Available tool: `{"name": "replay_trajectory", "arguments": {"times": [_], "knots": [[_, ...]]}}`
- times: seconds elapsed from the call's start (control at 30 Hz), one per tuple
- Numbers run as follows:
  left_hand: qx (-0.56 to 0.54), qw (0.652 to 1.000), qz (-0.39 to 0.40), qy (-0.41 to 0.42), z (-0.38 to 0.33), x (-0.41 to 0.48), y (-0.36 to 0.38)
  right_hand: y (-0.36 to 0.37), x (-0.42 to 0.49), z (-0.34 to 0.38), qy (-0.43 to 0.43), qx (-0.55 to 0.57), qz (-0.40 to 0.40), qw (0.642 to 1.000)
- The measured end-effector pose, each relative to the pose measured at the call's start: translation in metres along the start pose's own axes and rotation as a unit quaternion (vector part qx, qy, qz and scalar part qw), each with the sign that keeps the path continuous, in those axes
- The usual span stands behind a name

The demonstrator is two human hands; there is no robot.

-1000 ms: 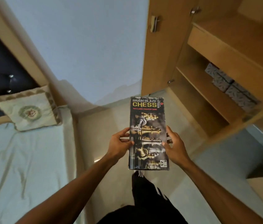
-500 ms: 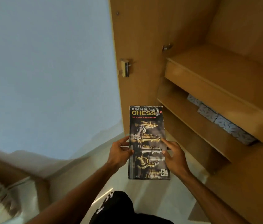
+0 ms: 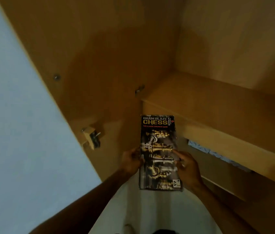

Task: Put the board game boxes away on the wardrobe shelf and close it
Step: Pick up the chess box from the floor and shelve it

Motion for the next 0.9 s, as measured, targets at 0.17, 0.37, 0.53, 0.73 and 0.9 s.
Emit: {"name": "replay_trajectory", "arguments": {"times": [0.17,0.37,0.53,0.73,0.9], "knots": [[-0.006,0.999,0.031,-0.008,-0.043,0.105,-0.013,-0.023,0.086,0.006,0.009,0.011,-0.049,0.999],[0.022,1.0,0.006,-0.017,-0.087,0.214,-0.018,-0.051,0.193,0.011,-0.014,-0.018,-0.032,0.999],[0.1,0.985,0.139,-0.036,-0.093,0.283,-0.012,-0.067,0.272,-0.017,0.015,0.001,-0.008,1.0],[0.237,0.943,0.233,0.011,-0.035,0.376,-0.027,-0.078,0.325,-0.038,0.012,-0.052,0.047,0.997],[0.507,0.851,0.049,0.126,-0.112,0.36,-0.035,-0.082,0.349,-0.045,-0.029,-0.074,0.033,0.996]]}}
Point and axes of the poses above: each hand's wrist, its own x-axis towards the middle knuckle, its own y-axis out of the palm, z = x × y, the point moved 5 cm from there along x, towards the middle knuckle, and after that the axes turned 10 degrees about z, right-handed, at the moved point
